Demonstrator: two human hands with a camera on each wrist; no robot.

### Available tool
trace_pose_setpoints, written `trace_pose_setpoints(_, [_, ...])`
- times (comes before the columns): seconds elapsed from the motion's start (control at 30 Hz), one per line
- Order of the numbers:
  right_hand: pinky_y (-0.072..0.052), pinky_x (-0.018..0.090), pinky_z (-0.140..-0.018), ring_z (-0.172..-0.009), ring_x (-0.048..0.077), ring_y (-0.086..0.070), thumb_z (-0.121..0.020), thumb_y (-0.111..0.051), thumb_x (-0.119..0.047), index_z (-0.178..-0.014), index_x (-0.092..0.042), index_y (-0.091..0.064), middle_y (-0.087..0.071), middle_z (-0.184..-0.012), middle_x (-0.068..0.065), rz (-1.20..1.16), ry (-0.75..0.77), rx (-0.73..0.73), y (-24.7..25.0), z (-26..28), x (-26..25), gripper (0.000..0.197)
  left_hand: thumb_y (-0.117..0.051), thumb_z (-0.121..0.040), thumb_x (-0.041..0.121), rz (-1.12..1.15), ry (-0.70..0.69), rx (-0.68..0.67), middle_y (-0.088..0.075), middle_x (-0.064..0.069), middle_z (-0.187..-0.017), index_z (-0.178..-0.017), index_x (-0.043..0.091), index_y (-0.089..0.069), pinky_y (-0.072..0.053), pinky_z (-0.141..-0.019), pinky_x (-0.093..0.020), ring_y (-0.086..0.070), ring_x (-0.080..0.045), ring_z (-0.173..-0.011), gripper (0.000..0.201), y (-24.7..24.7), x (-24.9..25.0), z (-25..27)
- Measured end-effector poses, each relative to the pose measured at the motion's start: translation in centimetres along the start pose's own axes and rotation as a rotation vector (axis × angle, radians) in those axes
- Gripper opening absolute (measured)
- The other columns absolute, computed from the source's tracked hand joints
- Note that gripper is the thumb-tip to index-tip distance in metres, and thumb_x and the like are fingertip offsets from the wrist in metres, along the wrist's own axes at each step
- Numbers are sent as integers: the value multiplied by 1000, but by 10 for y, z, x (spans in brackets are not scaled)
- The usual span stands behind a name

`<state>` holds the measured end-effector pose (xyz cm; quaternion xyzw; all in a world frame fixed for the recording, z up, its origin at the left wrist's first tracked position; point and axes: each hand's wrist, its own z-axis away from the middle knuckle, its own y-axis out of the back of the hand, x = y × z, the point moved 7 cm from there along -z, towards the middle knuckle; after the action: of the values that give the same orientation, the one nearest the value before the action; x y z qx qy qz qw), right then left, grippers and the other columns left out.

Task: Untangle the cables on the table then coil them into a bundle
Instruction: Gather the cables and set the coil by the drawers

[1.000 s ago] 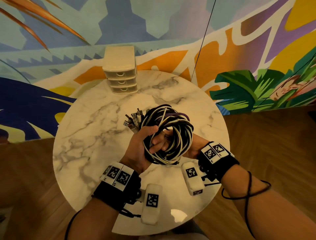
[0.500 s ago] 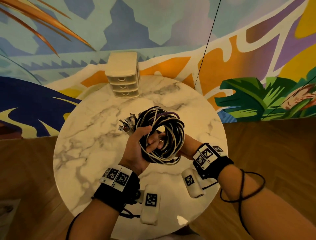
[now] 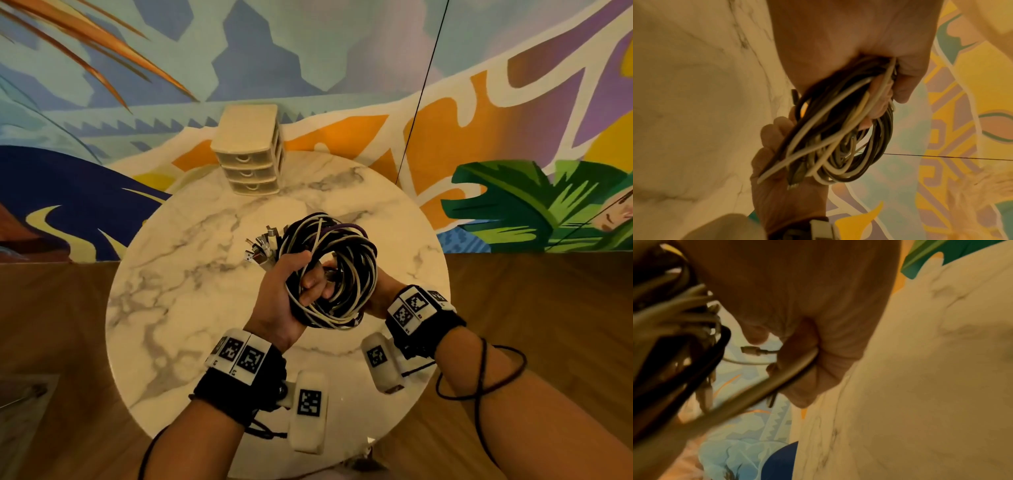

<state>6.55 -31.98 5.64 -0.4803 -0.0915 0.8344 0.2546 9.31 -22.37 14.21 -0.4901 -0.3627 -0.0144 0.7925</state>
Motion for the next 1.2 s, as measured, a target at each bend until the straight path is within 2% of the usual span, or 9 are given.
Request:
trace_pose_setpoints(0.07, [-51, 31, -67, -69, 20, -66, -97, -42, -20, -89, -5, -61, -69, -72, 5, -43, -4, -31, 10, 1, -2, 25, -47, -82, 14, -2, -1, 7, -33, 3, -49, -104, 4, -58, -41, -52, -26, -28, -8, -35, 27, 1, -3, -1])
trace_pose_setpoints(0.17, [-53, 35, -73, -73, 16, -70, -97, -42, -9, -90, -6, -60, -71, -76, 3, -50, 29, -48, 18, 5, -10, 19, -48, -82, 14, 8, -16, 26, -32, 3, -48, -106, 5, -59, -42, -52, -25, -28, -8, -35, 28, 4, -8, -3])
trace_pose_setpoints(0.27, [-45, 36, -73, -80, 30, -60, -80, -60, -24, -90, -4, -68, -67, -89, 10, 13, -3, -57, 16, 6, -13, 23, -47, -82, 15, 12, -28, 31, -31, 3, -48, -104, 5, -60, -41, -52, -25, -27, -8, -35, 27, 1, -10, -6])
trace_pose_setpoints(0.37, [-32, 35, -68, -91, 34, -39, -72, -58, -39, -92, -4, -73, -67, -95, 14, 6, -107, -35, 19, 0, -5, 43, -46, -83, 15, 12, -39, 42, -31, 3, -48, -101, 5, -62, -40, -52, -25, -27, -8, -35, 26, 0, -12, -9])
trace_pose_setpoints(0.5, [-44, 38, -77, -86, 34, -56, -85, -51, -26, -81, -2, -72, -70, -87, 13, 34, -74, -8, 25, 1, -10, 32, -45, -85, 15, 5, -50, 53, -33, 3, -49, -106, 5, -61, -42, -53, -26, -28, -8, -35, 28, 1, -15, -10])
trace_pose_setpoints(0.57, [-47, 40, -83, -81, 28, -62, -81, -55, -24, -76, -4, -72, -70, -84, 12, 19, -51, -38, 23, 2, -13, 26, -45, -85, 15, 0, -49, 59, -33, 3, -48, -108, 4, -60, -42, -53, -26, -28, -8, -35, 30, 0, -17, -10])
trace_pose_setpoints(0.67, [-47, 41, -85, -84, 25, -64, -89, -53, -20, -87, -4, -66, -67, -90, 12, -42, -42, -55, 24, 0, -14, 21, -46, -83, 15, 8, -53, 75, -33, 3, -48, -109, 3, -58, -42, -52, -26, -28, -8, -35, 30, -1, -18, -10])
trace_pose_setpoints(0.77, [-50, 35, -78, -80, 22, -65, -97, -42, -13, -88, -4, -64, -68, -86, 10, -33, -46, -71, 24, -1, -15, 25, -46, -84, 15, 18, -62, 71, -33, 3, -48, -108, 4, -60, -43, -52, -26, -29, -8, -35, 30, -2, -18, -8])
trace_pose_setpoints(1.2, [-53, 24, -52, -57, 17, -67, -99, -34, -11, -80, -4, -58, -67, -63, 9, -211, -177, -139, 14, 1, -11, 31, -47, -82, 15, -16, -66, 104, -35, 3, -47, -100, 4, -61, -41, -48, -25, -28, -7, -32, 25, -8, -18, -3])
